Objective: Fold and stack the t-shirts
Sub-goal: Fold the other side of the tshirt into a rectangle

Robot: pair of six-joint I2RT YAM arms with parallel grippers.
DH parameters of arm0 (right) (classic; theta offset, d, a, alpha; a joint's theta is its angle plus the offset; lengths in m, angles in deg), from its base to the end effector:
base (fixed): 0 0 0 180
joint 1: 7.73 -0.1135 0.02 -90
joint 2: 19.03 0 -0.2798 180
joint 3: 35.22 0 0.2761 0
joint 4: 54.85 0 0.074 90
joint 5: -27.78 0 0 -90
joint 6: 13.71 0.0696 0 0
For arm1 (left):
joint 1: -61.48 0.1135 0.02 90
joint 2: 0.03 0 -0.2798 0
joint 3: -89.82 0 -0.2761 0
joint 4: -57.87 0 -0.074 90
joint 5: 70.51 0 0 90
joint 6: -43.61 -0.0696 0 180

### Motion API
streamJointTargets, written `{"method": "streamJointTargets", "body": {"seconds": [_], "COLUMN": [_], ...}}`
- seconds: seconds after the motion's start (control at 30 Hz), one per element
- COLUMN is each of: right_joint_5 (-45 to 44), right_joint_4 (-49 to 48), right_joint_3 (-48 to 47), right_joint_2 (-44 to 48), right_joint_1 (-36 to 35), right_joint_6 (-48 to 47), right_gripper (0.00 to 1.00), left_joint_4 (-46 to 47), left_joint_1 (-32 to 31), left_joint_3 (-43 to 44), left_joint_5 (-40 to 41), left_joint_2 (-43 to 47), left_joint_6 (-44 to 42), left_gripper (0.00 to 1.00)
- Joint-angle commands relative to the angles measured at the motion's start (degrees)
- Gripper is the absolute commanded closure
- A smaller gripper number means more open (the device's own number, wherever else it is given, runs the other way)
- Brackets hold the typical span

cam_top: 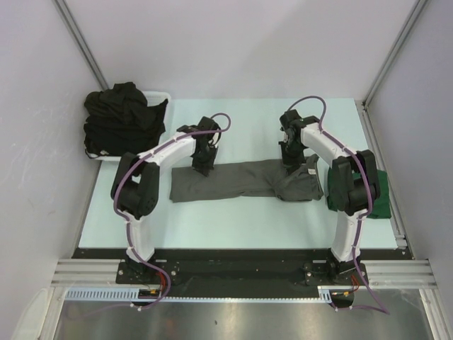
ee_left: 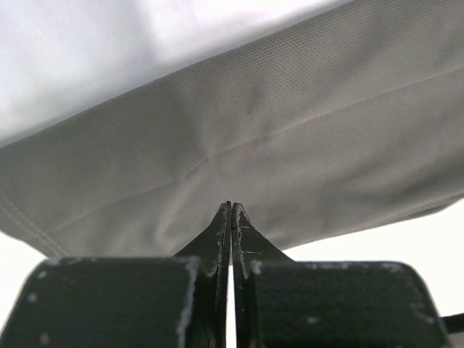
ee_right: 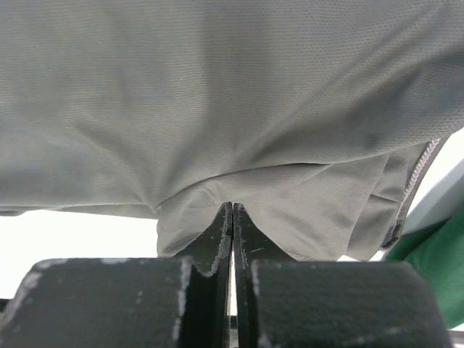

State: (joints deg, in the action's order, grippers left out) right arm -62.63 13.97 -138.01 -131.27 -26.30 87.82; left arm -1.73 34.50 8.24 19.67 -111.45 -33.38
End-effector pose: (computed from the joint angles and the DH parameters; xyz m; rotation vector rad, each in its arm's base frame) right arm 0.4054 0.1357 0.1866 -0.1795 2.9358 0.0683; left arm 0.3870 -0.1968 0.1748 0.3461 2.8305 -0.1450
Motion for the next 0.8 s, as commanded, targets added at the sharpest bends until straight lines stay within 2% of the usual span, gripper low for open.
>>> {"method": "streamJointTargets", "body": {"seconds": [0.0,0.77], "right_joint_5": [-2.4,-2.9], "right_joint_4": [-0.5,-5.6], "right_joint_3": [0.8,-1.6], "right_joint_2": [0.6,-9.7], "right_joint_1": [0.5,2.2], "right_joint_6": [0.0,-0.1], "right_gripper": [1.0,1.0], "left_joint_4": [1.7,5.1], "left_joint_1": [-0.3,-0.3], "left_joint_3": [1.9,-0.5], "left_joint_5": [-0.3,5.0], "left_joint_2": [-0.6,-2.3], "left_joint_6": [-0.4,-1.1], "left_gripper": [1.0,1.0]}}
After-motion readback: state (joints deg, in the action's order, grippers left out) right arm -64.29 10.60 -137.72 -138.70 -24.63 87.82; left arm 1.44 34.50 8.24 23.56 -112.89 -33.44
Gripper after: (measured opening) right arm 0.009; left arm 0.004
